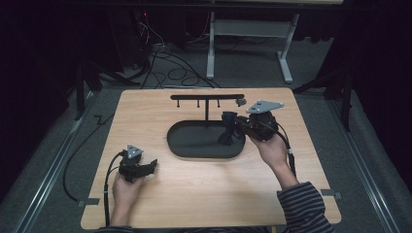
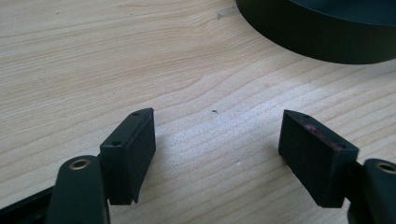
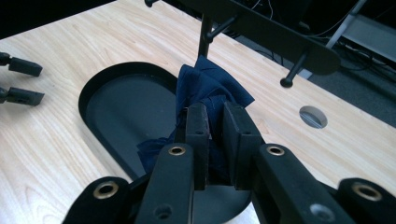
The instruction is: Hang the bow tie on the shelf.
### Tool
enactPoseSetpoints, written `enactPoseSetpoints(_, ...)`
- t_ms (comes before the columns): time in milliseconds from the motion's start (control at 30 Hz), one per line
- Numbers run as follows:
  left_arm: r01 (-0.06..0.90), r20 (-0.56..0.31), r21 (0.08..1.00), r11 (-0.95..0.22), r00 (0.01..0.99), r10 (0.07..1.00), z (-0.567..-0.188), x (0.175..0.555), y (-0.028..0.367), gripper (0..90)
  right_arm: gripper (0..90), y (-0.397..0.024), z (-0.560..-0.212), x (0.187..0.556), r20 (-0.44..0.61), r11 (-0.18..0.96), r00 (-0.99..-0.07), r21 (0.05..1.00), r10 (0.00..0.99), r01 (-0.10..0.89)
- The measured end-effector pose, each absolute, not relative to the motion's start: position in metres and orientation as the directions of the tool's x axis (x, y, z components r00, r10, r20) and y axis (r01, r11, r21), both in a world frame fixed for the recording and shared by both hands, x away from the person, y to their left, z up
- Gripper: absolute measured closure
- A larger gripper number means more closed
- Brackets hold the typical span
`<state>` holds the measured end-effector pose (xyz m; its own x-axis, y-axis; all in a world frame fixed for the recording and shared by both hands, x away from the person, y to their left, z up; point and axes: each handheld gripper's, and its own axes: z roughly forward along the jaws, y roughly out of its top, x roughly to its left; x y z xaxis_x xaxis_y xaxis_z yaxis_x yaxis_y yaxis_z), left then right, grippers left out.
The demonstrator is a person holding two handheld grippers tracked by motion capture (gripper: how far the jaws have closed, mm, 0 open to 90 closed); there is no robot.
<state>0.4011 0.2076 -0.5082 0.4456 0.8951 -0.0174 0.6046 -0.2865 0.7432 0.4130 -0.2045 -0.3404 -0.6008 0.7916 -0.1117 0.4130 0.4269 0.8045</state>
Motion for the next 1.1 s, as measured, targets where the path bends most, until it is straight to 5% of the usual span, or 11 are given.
enactPoseSetpoints(1100,0.604,-0.017,0.743,-0.287,0.447,0.895,-0.508,0.401,0.208,27.9,82.4,-0.205,-0.328,0.459,-0.144,0.433,-0.540,0.777,0.829,0.457)
